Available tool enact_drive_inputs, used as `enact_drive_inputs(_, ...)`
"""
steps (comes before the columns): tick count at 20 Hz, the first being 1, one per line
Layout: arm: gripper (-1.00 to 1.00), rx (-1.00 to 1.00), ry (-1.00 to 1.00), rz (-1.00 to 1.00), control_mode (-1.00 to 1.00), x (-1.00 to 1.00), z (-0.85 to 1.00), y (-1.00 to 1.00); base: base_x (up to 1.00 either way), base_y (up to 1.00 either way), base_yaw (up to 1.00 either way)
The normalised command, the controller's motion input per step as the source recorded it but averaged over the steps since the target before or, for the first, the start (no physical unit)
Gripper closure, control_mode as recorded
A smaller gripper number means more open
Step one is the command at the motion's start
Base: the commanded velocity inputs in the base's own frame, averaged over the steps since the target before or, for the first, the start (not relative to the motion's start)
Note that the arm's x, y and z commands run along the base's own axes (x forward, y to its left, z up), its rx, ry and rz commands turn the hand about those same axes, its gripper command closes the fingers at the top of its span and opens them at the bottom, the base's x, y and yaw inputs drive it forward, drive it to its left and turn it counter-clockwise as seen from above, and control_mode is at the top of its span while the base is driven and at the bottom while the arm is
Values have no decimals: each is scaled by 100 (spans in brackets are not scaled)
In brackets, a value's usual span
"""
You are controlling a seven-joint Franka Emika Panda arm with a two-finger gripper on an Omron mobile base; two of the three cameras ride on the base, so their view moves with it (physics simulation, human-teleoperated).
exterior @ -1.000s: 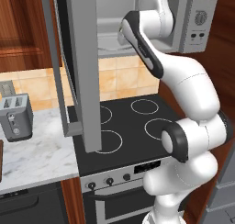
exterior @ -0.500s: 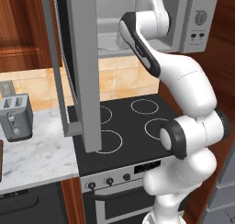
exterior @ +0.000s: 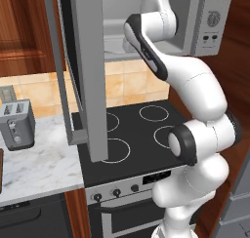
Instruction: Pick the mug from the counter and place it inside the microwave. Then close the microwave.
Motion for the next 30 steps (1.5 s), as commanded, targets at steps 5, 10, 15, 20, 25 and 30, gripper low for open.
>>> enact_drive_inputs(5,100,-4,4,0,-100,13,-2,1,0,0,0)
enact_drive_inputs(10,100,-4,1,0,-100,26,0,1,0,0,0)
enact_drive_inputs(15,100,-3,0,0,-100,37,0,0,0,0,0)
enact_drive_inputs(20,100,-2,0,0,-100,29,0,3,0,0,0)
enact_drive_inputs(25,100,-1,0,0,-100,13,0,6,0,0,0)
enact_drive_inputs(30,100,0,1,0,-100,3,0,2,0,0,0)
